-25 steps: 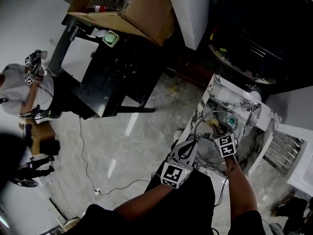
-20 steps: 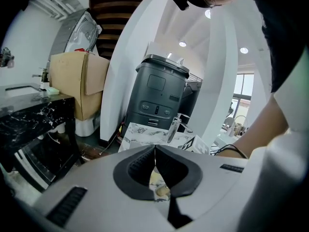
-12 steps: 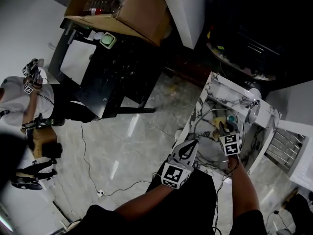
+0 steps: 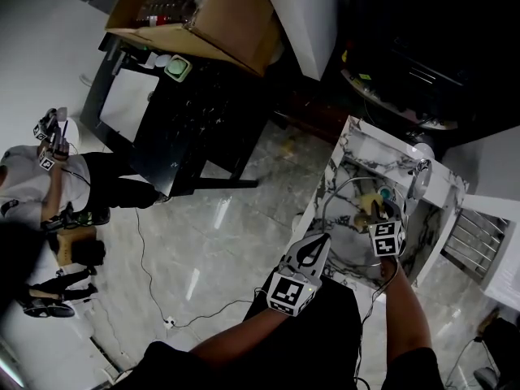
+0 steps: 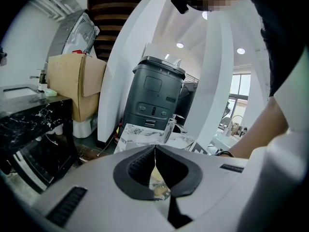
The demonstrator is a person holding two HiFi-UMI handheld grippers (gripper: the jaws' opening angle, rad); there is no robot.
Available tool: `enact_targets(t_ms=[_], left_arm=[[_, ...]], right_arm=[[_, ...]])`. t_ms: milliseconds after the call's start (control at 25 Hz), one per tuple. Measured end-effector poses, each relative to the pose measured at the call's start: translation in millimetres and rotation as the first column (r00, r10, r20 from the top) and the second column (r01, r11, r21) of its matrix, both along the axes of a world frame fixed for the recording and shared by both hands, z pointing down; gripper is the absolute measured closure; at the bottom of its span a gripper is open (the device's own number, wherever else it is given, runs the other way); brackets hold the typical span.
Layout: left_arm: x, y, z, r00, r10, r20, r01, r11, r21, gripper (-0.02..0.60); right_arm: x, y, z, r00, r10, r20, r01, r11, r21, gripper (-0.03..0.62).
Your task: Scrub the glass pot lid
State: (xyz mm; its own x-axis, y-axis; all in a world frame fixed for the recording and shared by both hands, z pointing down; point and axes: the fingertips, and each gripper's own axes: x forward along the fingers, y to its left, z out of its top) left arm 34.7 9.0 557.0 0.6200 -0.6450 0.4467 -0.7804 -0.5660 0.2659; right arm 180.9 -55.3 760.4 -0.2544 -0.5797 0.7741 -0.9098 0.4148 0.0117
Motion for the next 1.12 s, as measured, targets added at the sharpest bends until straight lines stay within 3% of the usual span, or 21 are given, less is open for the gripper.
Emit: enact_targets(t_ms=[240,400,520,1120], left_arm=[[8.1,5.2,-13.1,0.999,0.037,0.004,-0.037,0.999,0.014,0.565],[15.6,8.2,-17.7,0.999,0.039,-0.03,-0.039,0.999,0.026,0.565],[13.8,11.4,-15.0,0.998,0.055,-0.008,-0.055,0.998,0.01,0.565],[18.4,24.5,-8.1,0.999,0.052,-0.016,-0.052,0.999,0.0,0.565]], right_arm=[[20.2,6.5,7.5,0.998,0.068,-0.014,-0.069,0.997,-0.02,0.52],[31.0,9.4,10.8,0.995,0.089,-0.036,-0.09,0.996,-0.029,0.52],[37.1,13.9,13.4,0.994,0.104,-0.044,-0.106,0.994,-0.04,0.52],[58.6,37.0,17.2,0.988,0.097,-0.118,-0.103,0.994,-0.045,0.52]])
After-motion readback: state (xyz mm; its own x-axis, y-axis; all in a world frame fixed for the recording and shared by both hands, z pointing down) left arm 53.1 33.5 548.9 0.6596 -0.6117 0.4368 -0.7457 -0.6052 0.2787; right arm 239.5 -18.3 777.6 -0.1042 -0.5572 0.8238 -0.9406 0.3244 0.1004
